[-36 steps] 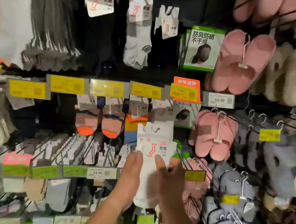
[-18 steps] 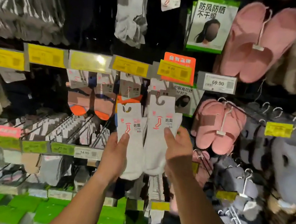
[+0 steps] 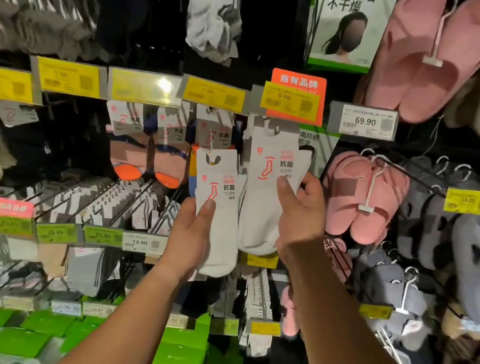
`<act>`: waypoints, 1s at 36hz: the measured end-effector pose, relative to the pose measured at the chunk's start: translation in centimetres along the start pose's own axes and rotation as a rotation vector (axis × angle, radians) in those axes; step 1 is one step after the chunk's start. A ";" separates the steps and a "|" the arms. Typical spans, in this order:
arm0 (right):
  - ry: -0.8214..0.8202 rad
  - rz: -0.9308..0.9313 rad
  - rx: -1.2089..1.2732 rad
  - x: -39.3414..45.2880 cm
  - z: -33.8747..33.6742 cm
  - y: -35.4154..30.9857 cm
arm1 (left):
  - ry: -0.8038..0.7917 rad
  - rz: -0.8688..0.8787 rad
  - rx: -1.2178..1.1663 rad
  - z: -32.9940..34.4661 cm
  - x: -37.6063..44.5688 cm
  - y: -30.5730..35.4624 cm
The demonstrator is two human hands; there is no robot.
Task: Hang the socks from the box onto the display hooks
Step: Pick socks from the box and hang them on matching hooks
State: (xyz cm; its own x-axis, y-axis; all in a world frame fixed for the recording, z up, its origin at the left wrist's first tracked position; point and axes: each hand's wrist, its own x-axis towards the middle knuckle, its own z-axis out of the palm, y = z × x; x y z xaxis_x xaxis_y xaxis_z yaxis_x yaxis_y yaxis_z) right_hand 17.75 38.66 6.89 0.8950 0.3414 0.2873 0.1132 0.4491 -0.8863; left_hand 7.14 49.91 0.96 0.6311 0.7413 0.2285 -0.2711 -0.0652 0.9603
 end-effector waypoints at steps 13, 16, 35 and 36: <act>0.121 0.001 -0.289 5.6 2.1 1.0 | -0.013 0.013 -0.003 -0.2 1.3 0.0; 0.162 0.055 -0.433 7.7 2.7 1.6 | 0.006 -0.003 -0.023 -0.3 1.4 -0.3; 0.004 0.031 -0.442 -3.2 2.2 5.1 | -0.010 -0.090 -0.218 0.8 1.7 0.0; -0.011 0.054 -0.379 -3.9 2.3 5.6 | -0.017 -0.091 -0.216 1.1 1.7 0.0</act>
State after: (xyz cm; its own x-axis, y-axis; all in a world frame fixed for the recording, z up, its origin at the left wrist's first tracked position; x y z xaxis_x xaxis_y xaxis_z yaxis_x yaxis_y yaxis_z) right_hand 13.92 41.70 1.62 0.8995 0.3662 0.2382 0.2192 0.0933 -0.9712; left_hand 9.02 50.38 1.50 0.6715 0.7263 0.1467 -0.3608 0.1476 0.9209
